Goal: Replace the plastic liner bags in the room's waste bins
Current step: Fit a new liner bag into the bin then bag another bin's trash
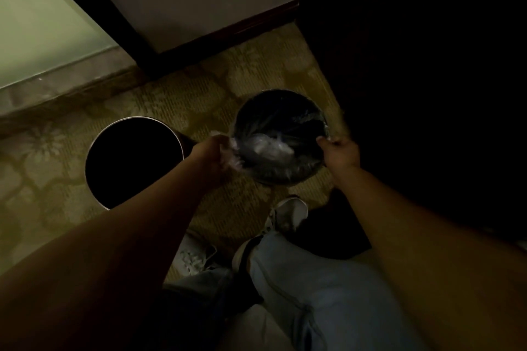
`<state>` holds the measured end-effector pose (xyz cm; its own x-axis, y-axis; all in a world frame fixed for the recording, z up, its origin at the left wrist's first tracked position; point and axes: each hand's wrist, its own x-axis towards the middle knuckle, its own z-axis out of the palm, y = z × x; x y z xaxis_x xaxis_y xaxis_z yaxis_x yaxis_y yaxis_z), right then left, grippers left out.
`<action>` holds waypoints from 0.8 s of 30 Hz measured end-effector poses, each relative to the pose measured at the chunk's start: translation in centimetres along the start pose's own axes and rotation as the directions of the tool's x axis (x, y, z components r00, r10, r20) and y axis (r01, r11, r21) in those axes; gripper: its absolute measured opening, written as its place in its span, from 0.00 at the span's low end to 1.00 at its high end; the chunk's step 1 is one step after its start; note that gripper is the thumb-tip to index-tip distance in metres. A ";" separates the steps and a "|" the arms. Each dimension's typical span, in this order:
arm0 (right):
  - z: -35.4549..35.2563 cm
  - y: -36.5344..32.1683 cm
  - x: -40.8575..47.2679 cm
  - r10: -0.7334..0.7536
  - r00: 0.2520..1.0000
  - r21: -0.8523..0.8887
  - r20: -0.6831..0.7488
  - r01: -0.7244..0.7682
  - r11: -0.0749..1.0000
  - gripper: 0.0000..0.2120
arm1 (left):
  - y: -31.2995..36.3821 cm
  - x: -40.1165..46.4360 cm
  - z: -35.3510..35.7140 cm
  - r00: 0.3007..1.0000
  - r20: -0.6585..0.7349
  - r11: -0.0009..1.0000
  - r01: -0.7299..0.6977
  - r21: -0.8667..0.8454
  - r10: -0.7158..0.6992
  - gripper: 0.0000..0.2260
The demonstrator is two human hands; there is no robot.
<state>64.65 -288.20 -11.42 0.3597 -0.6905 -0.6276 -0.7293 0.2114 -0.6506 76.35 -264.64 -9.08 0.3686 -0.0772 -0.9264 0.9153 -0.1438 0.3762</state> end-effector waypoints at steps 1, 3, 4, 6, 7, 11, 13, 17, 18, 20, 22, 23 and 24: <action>-0.2 -0.3 -0.2 -0.025 1.000 -0.002 -0.003 0.025 1.000 0.09 | 0.0 -0.1 -0.1 0.999 -0.021 0.999 -0.027 -0.032 0.027 0.08; -0.4 -0.9 -0.8 -0.037 0.999 -0.016 0.015 0.037 0.999 0.11 | 0.0 -0.4 0.0 0.999 -0.025 0.995 -0.040 -0.088 0.038 0.14; -0.5 -1.3 -1.2 -0.035 0.999 -0.028 0.025 0.035 0.999 0.11 | 0.0 -0.7 0.2 0.999 -0.025 0.995 -0.050 -0.089 0.048 0.13; -0.4 -2.2 -1.7 -0.085 0.996 -0.059 0.032 0.086 0.995 0.12 | 0.1 -1.7 0.8 0.995 -0.029 0.991 -0.096 -0.092 0.094 0.07; -0.3 -2.7 -2.0 -0.137 0.990 -0.083 0.044 0.140 0.987 0.13 | 0.0 -1.8 0.9 0.993 -0.036 0.989 -0.117 -0.087 0.115 0.05; 0.7 -4.6 -2.7 -0.350 0.930 -0.138 0.109 0.363 0.922 0.13 | 0.2 -1.9 1.0 0.983 -0.030 0.982 -0.180 -0.054 0.179 0.06; 0.8 -4.8 -2.8 -0.400 0.907 -0.222 0.134 0.420 0.880 0.12 | 0.2 -1.3 0.8 0.979 -0.050 0.979 -0.200 -0.023 0.199 0.07; 0.5 -4.3 -2.5 -0.485 0.865 -0.397 0.128 0.492 0.775 0.12 | 0.2 -0.4 0.2 0.961 -0.126 0.968 -0.250 -0.017 0.246 0.13; 0.7 -4.4 -2.5 -0.480 0.862 -0.389 0.162 0.503 0.772 0.12 | 0.3 -0.3 0.2 0.960 -0.117 0.966 -0.258 -0.014 0.255 0.13; 1.7 -4.9 -2.8 -0.426 0.865 -0.346 0.266 0.498 0.795 0.12 | 0.6 -0.3 0.2 0.961 -0.116 0.967 -0.253 -0.017 0.250 0.13; 2.7 -5.2 -3.4 -0.325 0.861 -0.265 0.391 0.444 0.856 0.10 | 0.7 -0.3 0.1 0.964 -0.114 0.969 -0.244 -0.024 0.240 0.16; 3.0 -5.3 -3.8 -0.236 0.858 -0.211 0.455 0.362 0.908 0.10 | 0.7 -0.5 0.0 0.964 -0.109 0.970 -0.244 -0.015 0.241 0.19; 3.2 -5.4 -4.2 -0.136 0.850 -0.190 0.509 0.266 0.945 0.17 | 0.6 -0.5 -0.1 0.966 -0.100 0.970 -0.241 -0.009 0.239 0.21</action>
<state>68.89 -284.27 -6.66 0.7015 -0.2634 -0.6622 -0.7044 -0.1149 -0.7004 76.72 -264.58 -8.39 0.5914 -0.0105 -0.8063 0.8006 -0.1125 0.5886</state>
